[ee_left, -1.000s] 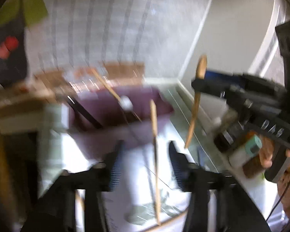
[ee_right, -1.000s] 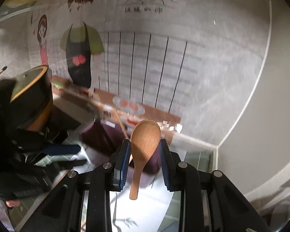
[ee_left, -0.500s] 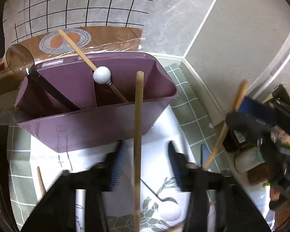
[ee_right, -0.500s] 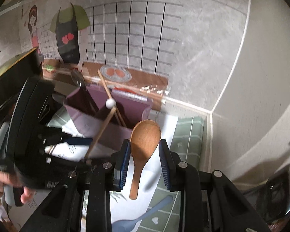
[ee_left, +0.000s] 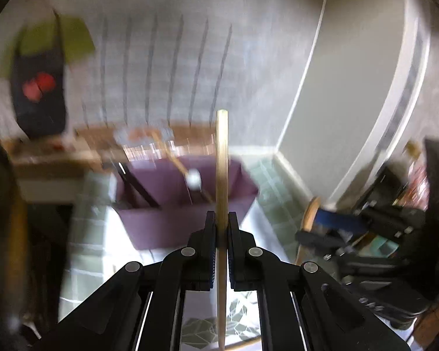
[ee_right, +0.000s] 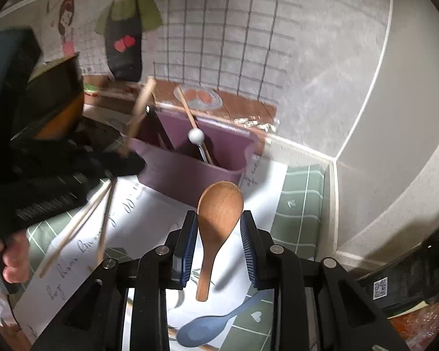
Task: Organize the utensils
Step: 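Lower the wooden spoon into the holder and open the right tool while the left drops the chopstick in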
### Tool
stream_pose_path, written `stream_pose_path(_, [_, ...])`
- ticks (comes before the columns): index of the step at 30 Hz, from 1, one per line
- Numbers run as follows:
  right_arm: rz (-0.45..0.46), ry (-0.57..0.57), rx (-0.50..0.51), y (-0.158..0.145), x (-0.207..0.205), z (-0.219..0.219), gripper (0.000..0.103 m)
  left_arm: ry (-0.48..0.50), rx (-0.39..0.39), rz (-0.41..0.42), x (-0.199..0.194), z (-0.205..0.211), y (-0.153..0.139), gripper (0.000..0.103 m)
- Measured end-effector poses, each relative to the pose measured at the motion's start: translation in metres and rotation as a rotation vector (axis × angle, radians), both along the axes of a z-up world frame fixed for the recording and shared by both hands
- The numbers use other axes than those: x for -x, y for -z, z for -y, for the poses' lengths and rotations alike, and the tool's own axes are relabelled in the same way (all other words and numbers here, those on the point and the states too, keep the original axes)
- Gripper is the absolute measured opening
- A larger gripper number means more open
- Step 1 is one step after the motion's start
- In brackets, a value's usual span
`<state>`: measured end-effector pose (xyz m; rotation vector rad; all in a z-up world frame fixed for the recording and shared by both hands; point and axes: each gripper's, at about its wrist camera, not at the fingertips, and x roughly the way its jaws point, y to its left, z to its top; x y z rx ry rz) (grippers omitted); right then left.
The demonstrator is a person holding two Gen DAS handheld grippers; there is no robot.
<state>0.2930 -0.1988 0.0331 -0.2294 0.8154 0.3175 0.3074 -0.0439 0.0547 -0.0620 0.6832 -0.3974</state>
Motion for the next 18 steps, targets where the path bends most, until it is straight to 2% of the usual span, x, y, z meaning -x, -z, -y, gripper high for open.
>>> stream_pose_path(3, [0.053, -0.007, -0.013, -0.023, 0.005, -0.006, 0.028, -0.015, 0.032, 0.093, 0.008, -0.011, -0.043, 0.007])
stream_pose_path(8, [0.192, -0.011, -0.035, -0.085, 0.004, -0.020, 0.028, -0.065, 0.057, 0.255, 0.004, -0.027, -0.116, 0.007])
stream_pose_path(11, [0.285, 0.001, -0.047, -0.125, -0.003, -0.027, 0.028, -0.106, 0.073, 0.344, -0.004, -0.034, -0.150, 0.007])
stream_pose_path(15, [0.386, 0.036, -0.040, -0.161, -0.019, -0.036, 0.028, -0.130, 0.068, 0.428, -0.020, -0.033, -0.175, 0.007])
stream_pose_path(18, [0.404, 0.071, -0.043, -0.163, -0.037, -0.041, 0.028, -0.155, 0.070, 0.463, -0.031, -0.031, -0.167, 0.007])
